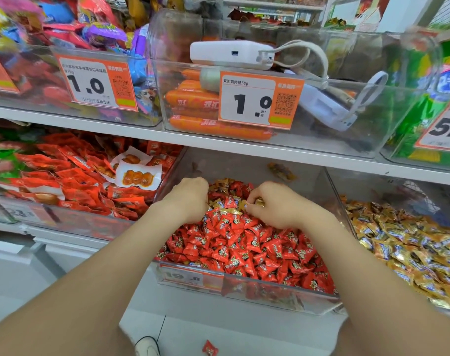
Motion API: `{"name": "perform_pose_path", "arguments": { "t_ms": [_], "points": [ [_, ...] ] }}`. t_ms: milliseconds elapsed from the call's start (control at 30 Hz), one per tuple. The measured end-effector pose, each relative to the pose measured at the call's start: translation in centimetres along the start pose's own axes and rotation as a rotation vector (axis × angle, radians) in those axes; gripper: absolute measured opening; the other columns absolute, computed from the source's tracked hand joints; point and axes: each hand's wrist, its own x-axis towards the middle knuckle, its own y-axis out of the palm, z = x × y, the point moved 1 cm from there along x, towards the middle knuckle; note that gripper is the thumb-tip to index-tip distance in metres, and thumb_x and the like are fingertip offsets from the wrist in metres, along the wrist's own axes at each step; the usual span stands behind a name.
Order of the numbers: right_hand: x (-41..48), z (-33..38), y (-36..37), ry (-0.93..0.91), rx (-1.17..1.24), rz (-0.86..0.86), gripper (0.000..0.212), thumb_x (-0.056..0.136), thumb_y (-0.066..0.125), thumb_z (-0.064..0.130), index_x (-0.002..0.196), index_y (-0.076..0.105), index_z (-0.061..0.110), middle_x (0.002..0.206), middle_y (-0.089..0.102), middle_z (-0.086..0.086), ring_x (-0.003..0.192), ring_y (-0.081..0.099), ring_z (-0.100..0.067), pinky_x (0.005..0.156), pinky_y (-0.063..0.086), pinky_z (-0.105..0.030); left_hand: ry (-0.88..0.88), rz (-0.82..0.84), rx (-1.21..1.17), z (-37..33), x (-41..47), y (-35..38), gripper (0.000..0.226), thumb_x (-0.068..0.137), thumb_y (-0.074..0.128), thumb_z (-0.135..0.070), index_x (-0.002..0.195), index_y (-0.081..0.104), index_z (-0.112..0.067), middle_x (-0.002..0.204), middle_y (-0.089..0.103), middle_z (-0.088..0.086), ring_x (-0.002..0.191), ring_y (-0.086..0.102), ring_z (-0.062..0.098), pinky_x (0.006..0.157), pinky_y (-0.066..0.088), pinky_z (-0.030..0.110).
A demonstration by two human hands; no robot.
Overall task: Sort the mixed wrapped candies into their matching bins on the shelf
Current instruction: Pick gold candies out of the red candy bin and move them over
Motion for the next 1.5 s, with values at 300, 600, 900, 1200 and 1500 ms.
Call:
{"name": "perform_pose_path", "arguments": {
  "t_ms": [300,600,900,1200,1500],
  "points": [
    [-0.2,-0.9,-0.6,0.061,0.347,-0.152,0.019,0.102,0.061,0.036,0.106,0.076,0.024,0.066,0.068,0.008,0.051,0.056,-0.005,0.046,0.041,-0.019,0.055,-0.054,-0.172,0.3,-0.5,-1.4,0.02,0.097,0.054,-0.008,0.083,0.068,-0.004,0.079,0.063,0.007,0.061,0.054,0.026,0.054,0.044,0.033],
    [1.0,1.1,0.4,-0.03,0.066,-0.074,0.015,0.099,0.065,0.032,0.093,0.077,0.026,0.085,0.074,0.007,0.075,0.068,-0.011,0.071,0.056,-0.033,0.06,-0.104,-0.008,-0.5,-1.3,-0.7,0.046,0.107,0.05,-0.048,0.075,0.047,-0.015,0.076,0.057,0.008,0.064,0.054,0.023,0.054,0.035,0.035],
    [2.6,1.8,1.7,-0.098,-0.011,0.021,0.036,0.091,0.077,0.05,0.123,0.072,0.036,0.132,0.066,-0.002,0.122,0.06,-0.025,0.102,0.05,-0.04,0.121,0.141,0.194,0.6,-1.3,0.7,0.037,0.098,0.051,-0.01,0.133,0.053,-0.018,0.127,0.047,0.011,0.111,0.06,0.043,0.088,0.054,0.049],
    [2.4,2.0,2.0,-0.088,-0.051,0.08,0.027,0.092,0.077,0.049,0.111,0.076,0.03,0.132,0.065,-0.003,0.12,0.058,-0.025,0.099,0.05,-0.04,0.119,0.208,0.203,0.2,-0.5,1.0,0.04,0.103,0.061,-0.023,0.142,0.055,-0.027,0.136,0.058,0.014,0.119,0.061,0.038,0.096,0.055,0.046],
    [-0.4,0.4,-0.5,0.064,0.305,-0.197,0.024,0.093,0.073,0.053,0.101,0.071,0.031,0.085,0.069,0.011,0.072,0.062,-0.01,0.068,0.047,-0.026,0.098,0.078,0.1,-0.6,-1.9,-0.4,0.02,0.103,0.058,-0.021,0.122,0.054,-0.027,0.122,0.053,0.008,0.102,0.061,0.035,0.088,0.054,0.046]
  ]
}}
